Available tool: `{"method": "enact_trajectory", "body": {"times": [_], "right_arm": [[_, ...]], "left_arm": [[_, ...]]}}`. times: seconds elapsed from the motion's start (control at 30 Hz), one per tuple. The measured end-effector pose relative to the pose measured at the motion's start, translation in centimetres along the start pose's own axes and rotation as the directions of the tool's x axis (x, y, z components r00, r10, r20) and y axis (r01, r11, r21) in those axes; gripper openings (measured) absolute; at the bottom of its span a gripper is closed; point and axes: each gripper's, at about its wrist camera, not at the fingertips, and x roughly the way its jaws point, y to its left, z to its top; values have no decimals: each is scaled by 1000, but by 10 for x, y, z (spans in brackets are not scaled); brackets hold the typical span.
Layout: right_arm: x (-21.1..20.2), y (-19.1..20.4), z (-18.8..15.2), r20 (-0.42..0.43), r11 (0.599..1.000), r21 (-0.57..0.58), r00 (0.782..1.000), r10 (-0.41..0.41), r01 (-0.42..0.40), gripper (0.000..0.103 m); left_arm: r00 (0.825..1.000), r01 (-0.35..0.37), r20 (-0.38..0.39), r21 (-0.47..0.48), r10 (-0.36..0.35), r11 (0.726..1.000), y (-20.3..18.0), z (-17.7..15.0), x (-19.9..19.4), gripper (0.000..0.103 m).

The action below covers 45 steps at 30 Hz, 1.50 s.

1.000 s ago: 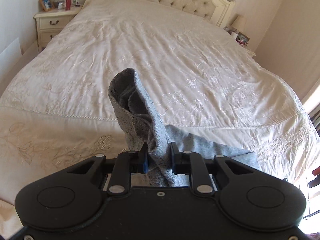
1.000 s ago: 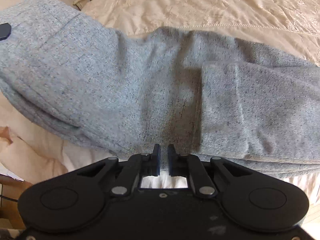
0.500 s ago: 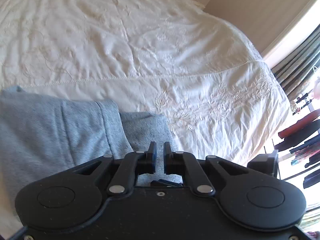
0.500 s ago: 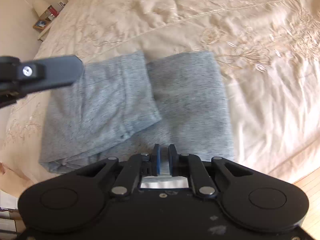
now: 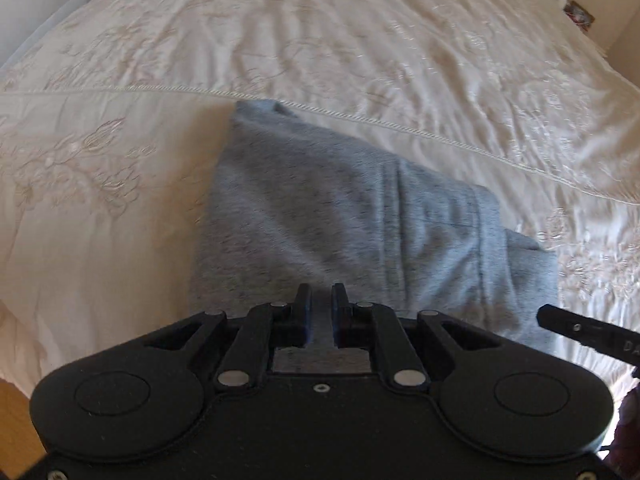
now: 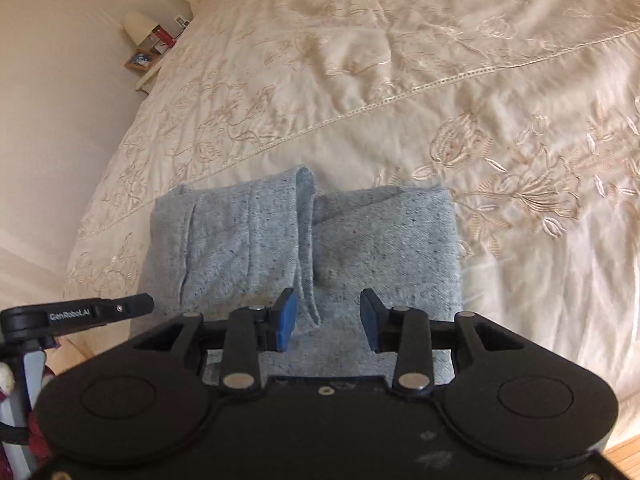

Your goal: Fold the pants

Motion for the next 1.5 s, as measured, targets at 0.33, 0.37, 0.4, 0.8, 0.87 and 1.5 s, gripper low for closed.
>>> {"method": "enact_trajectory", "body": {"times": [0.33, 0.37, 0.4, 0.8, 0.87, 1.5], "right_arm": [[61, 16, 20, -130, 996, -82, 991, 35, -46, 45], [65, 15, 21, -136, 996, -75, 990, 36, -46, 46], [69, 14, 21, -141, 997, -65, 989, 37, -46, 46], [78, 13, 20, -142, 991, 46, 981, 134, -129, 17], [71, 35, 21, -128, 996, -46, 989, 70, -77, 10], [-11, -11, -16, -37, 978, 5, 977, -208, 208, 8]], "left_arm": [[993, -36, -112, 76, 44, 996, 19, -22, 33, 17], [993, -33, -113, 72, 41, 997, 21, -22, 32, 19], [993, -33, -113, 68, 41, 997, 23, -23, 31, 21], [993, -95, -74, -22, 93, 995, 65, -23, -4, 21], [991, -112, -79, -42, 108, 993, 75, -23, -5, 21], [994, -95, -59, -12, 94, 995, 83, -21, -11, 20]]}}
